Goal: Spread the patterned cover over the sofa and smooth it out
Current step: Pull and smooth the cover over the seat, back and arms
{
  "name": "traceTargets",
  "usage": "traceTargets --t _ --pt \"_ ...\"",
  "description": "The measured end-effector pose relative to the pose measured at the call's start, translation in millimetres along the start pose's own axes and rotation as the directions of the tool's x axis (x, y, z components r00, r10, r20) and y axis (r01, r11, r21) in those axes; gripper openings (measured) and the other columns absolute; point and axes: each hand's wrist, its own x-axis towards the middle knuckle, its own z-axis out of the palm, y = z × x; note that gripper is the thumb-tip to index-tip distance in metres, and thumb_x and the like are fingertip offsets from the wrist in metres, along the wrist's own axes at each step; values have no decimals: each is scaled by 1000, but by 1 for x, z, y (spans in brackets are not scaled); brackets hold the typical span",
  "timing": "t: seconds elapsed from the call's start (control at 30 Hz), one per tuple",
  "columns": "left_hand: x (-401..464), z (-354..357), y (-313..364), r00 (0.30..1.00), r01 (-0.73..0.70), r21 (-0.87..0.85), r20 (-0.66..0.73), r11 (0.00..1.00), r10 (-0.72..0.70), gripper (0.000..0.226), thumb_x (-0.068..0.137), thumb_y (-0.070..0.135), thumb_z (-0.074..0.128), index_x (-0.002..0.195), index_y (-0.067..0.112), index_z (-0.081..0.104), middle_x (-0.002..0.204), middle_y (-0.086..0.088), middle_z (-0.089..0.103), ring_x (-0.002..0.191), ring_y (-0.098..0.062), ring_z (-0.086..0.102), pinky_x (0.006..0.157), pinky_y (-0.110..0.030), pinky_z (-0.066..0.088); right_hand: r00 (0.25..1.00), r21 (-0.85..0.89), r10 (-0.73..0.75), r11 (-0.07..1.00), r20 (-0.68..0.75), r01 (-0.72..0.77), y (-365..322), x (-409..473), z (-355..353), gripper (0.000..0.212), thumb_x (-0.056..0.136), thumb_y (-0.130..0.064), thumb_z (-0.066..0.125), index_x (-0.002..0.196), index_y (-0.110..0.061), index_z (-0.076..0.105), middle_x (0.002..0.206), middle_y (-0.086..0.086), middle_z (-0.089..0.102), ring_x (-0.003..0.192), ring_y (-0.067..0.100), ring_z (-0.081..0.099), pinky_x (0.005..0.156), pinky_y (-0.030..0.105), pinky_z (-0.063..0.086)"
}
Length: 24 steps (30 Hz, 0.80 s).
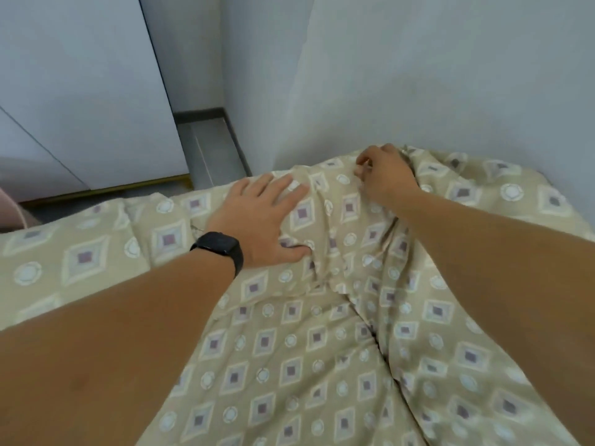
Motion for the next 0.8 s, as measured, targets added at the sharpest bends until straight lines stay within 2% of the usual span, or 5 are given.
traceTargets --t 0.17,0.3,0.43,0.57,0.8 --pt "5 -3 -1 998 50 -59 36 997 -48 105 77 97 22 162 41 -3 171 9 11 158 -22 12 125 -52 15 986 -138 40 990 162 -17 -8 28 -11 22 102 -28 57 115 -14 68 123 13 66 114 35 62 97 41 52" --pt "9 1 -2 995 101 -73 1 992 -101 98 82 93 11 163 40 -1 171 9 13 157 -21 15 125 -51 18 992 -73 53 995 -113 -61 -1 55 -18 24 100 -17 54 122 -10 59 128 15 55 113 40 60 97 47 48" --pt "10 6 0 991 133 -41 -15 990 -134 98 83 92 19 163 38 2 170 5 18 156 -25 20 124 -55 20 996 -97 -56 994 -76 49 -3 56 15 32 106 -28 46 124 -5 57 128 19 58 116 40 57 98 48 47" --pt "10 3 2 990 140 11 -13 990 -140 98 83 90 23 163 36 8 167 3 25 151 -26 29 123 -54 25 906 5 -97 994 -411 109 -7 18 27 34 97 -27 46 125 -14 60 129 10 58 111 34 57 94 47 44" --pt "16 -1 5 988 152 39 -14 988 -151 98 82 90 23 162 35 7 165 1 27 148 -28 33 121 -53 28 979 -51 -172 985 -113 167 -3 12 34 58 94 -51 27 128 -29 68 136 -2 64 129 25 52 116 44 26"
